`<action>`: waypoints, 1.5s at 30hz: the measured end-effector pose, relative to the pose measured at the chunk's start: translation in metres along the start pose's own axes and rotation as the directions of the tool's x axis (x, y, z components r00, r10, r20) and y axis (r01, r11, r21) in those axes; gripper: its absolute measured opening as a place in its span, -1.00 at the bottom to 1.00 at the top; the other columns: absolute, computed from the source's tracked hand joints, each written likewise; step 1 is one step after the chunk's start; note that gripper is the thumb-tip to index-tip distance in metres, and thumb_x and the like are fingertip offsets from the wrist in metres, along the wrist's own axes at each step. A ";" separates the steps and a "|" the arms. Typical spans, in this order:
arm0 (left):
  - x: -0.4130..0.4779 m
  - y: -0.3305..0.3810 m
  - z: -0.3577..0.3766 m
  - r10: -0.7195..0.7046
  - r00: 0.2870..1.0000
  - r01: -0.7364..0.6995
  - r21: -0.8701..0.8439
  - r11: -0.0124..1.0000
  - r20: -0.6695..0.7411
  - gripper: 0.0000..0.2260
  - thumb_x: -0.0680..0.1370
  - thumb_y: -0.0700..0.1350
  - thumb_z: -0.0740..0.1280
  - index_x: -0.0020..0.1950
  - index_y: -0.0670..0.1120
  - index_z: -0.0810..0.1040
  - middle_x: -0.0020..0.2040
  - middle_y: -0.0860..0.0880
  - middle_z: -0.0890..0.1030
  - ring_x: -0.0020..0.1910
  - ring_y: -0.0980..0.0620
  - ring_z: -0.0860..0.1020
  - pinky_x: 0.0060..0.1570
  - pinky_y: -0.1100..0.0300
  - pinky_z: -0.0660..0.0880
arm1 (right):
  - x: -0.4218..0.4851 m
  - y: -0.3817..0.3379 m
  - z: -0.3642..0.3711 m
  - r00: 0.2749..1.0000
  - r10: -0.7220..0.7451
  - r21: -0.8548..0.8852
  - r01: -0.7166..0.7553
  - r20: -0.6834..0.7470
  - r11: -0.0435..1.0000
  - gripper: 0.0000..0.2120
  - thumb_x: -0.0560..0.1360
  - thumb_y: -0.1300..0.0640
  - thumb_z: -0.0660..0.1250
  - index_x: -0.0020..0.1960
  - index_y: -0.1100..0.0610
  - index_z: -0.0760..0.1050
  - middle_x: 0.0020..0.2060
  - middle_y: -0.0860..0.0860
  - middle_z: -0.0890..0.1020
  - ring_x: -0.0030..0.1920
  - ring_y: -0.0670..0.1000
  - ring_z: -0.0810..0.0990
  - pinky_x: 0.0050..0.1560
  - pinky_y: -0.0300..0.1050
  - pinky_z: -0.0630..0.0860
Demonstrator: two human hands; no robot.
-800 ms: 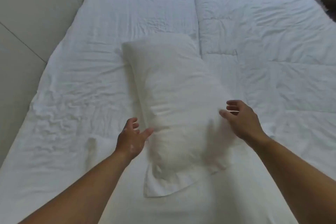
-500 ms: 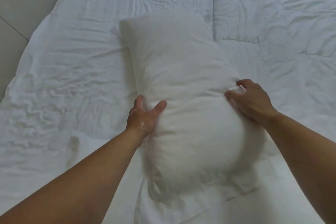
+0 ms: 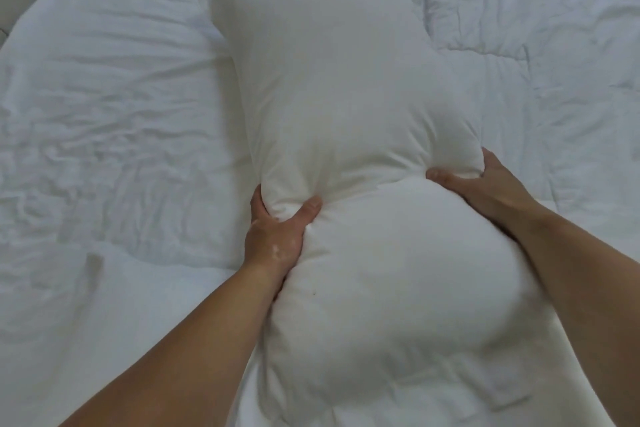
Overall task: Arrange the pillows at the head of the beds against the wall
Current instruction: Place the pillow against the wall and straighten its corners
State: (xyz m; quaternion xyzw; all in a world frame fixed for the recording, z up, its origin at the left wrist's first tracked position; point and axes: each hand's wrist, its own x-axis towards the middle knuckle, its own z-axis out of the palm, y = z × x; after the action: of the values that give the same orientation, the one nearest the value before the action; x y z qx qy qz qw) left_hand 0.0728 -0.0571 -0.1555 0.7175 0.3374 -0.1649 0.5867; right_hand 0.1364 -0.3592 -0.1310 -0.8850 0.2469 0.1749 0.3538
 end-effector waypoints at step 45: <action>-0.147 -0.008 -0.623 0.232 0.962 -0.078 0.670 0.738 -0.144 -0.26 0.53 -0.05 0.61 0.66 0.11 0.40 0.44 0.00 0.63 0.33 -0.05 0.58 0.27 0.11 0.40 | -0.453 -0.241 0.422 0.917 -0.220 0.665 -0.063 0.334 0.744 -0.40 0.45 0.20 0.58 0.43 0.05 0.48 0.20 -0.07 0.69 0.22 -0.06 0.67 0.31 -0.02 0.56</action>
State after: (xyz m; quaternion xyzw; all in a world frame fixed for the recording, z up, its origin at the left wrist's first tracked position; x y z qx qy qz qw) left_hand -0.1374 0.4944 0.0921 0.9170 0.2585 -0.1438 0.2677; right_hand -0.1556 0.2343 -0.0720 -0.6574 0.1786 0.2334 0.6939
